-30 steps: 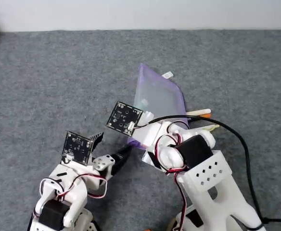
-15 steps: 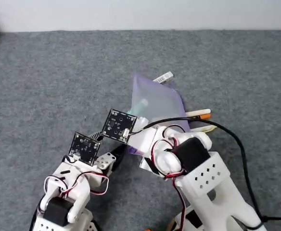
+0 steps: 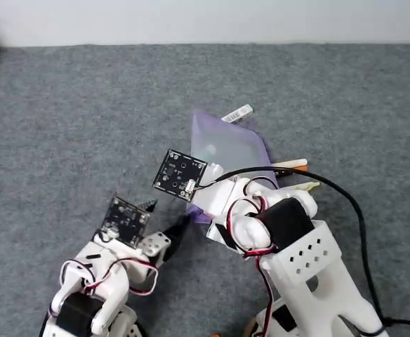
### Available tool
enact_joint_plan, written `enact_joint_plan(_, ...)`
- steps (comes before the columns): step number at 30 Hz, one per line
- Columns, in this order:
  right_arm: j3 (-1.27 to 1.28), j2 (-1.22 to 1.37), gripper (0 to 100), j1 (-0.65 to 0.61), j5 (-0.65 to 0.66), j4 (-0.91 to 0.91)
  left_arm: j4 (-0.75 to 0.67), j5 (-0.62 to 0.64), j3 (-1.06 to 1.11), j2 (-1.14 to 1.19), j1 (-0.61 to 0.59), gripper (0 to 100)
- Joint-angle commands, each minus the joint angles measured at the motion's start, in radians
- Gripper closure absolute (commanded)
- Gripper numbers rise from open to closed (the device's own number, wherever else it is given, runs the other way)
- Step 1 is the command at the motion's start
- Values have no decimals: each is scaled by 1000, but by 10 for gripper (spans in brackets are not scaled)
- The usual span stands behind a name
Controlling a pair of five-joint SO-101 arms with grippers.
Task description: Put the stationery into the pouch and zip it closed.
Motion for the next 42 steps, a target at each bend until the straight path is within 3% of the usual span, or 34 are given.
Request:
enact_joint_plan(1,-57,-18,990,12,-6,-15,-9,31,-61,-11,68,775)
enact_joint_plan(14,-58,-30,990,-65,-12,39,-138,-2,61,-6,-6,776)
enact_joint_plan(24,-58,-28,990,-65,-12,24,-135,-2,93,-6,-2,776)
enact_joint_plan(31,-100,-21,990,-64,-12,22,-133,3,88,-6,68,776)
enact_joint_plan(42,-106,-27,990,-64,-12,53,-137,3,91,-6,51,776)
